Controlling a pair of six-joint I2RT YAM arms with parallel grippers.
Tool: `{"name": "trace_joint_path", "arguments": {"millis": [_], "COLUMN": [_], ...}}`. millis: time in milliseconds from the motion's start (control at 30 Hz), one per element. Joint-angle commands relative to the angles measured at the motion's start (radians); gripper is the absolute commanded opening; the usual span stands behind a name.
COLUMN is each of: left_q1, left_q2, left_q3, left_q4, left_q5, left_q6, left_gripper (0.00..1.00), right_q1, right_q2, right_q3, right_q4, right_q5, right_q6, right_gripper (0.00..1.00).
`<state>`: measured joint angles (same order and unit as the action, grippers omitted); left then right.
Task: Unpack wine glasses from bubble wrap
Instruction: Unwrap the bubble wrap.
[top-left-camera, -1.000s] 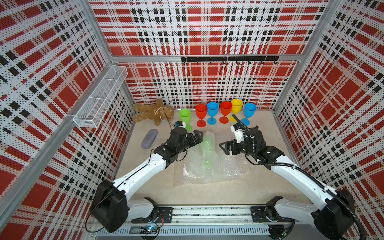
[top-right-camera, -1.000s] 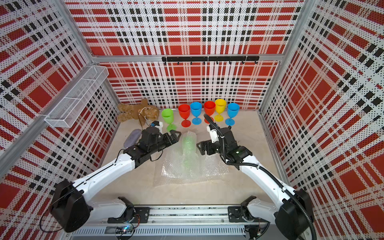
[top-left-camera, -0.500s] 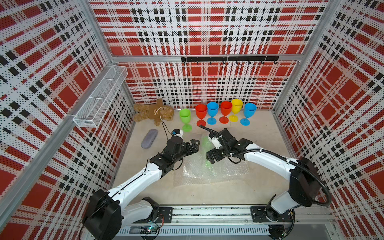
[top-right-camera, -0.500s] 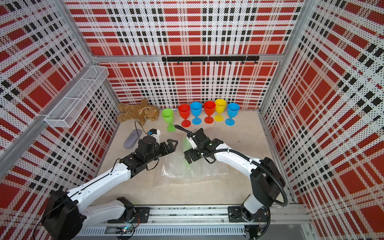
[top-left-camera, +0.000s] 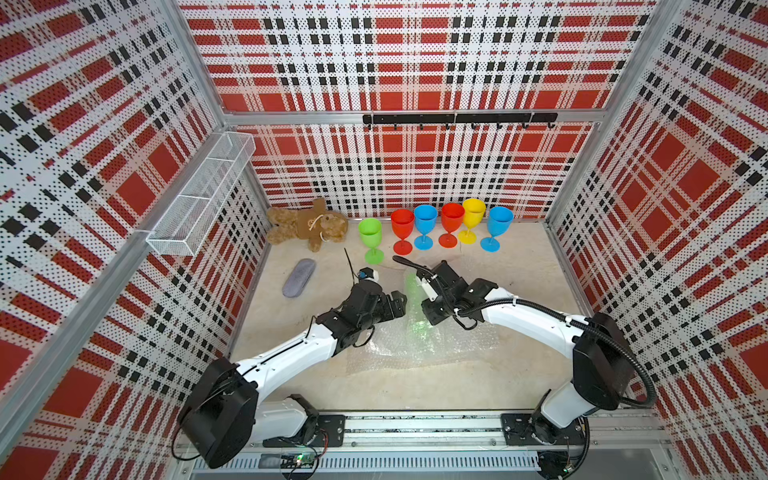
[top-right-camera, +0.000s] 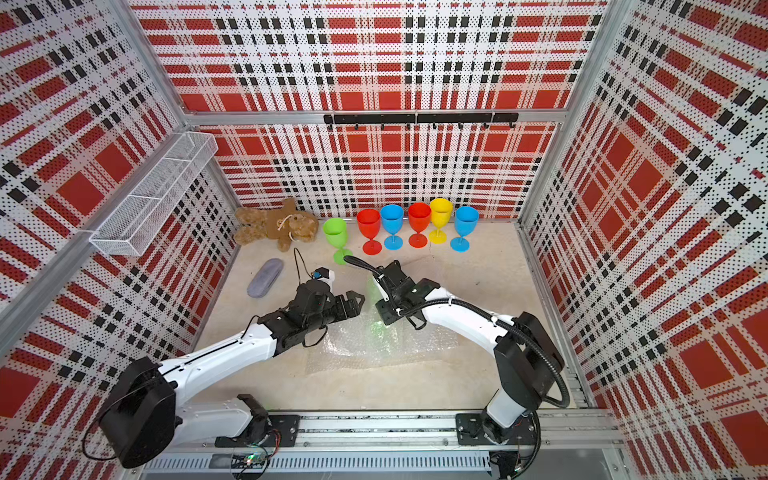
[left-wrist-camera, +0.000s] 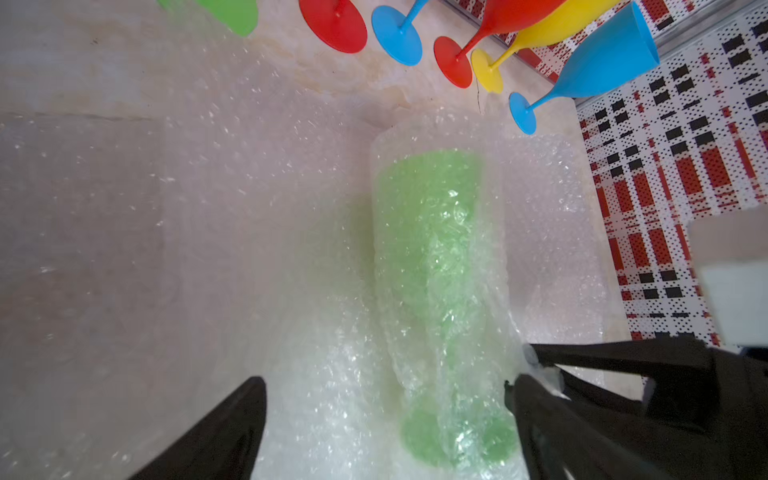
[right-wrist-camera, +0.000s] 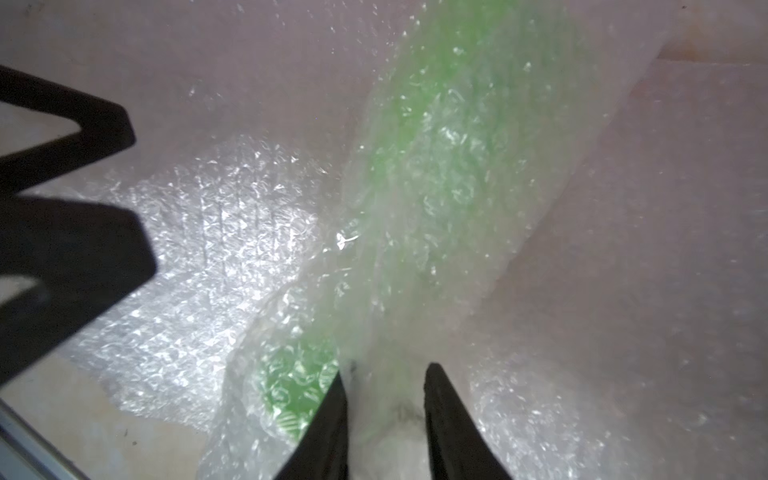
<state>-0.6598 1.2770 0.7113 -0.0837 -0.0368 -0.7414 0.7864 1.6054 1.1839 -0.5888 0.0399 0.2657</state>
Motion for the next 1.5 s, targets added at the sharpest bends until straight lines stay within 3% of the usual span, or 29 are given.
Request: {"name": "trace_joint_path", "arguments": {"millis": [0,200,400,567,733,833,1100,1467], "left_q1": [-0.015,-0.023,-0.027,-0.037,-0.046,-0.054,-0.009,0.061], "left_q2": [0.031,0.101,0.184,0.212,0.255,0.290,0.295,0.233], "left_q3": [0.048,0.057,0.065,0.086,0.101,0.120,0.113,-0.022], "left_q4": [0.010,0.067,0.138,0.137,0.131,0.130,0.103,0.154], "left_q5": [0.019,0.119,0.255,0.275,0.292,0.301,0.295,0.338], "left_q6": [0.029,0.036,0.019,0.027,0.033,0.045,0.056,0.011], "left_gripper": [0.92,0.82,0.77,0.76,0.70,0.58,0.03,0.00], "right_q1": [-0.020,-0.098,-0.111,-0.113,-0.114,-0.114,-0.168,-0.346], "right_q2": [-0.051,-0.130,-0.136,-0.139,-0.144,-0.140,-0.196,-0.278], "right_q3": [-0.029,-0.127,-0.146,-0.170,-0.191,-0.203,-0.260,-0.423], "right_q4": [0.045,0.193,0.202,0.234,0.266,0.279,0.297,0.399], "right_q5": [-0.037,-0.217,-0.247,-0.268,-0.284,-0.285,-0.267,-0.227], "right_q6": [0.015,0.070,0.050,0.051,0.063,0.063,0.059,0.158], "right_gripper": [0.17,0.06,0.04,0.04,0.03,0.03,0.01,0.00]}}
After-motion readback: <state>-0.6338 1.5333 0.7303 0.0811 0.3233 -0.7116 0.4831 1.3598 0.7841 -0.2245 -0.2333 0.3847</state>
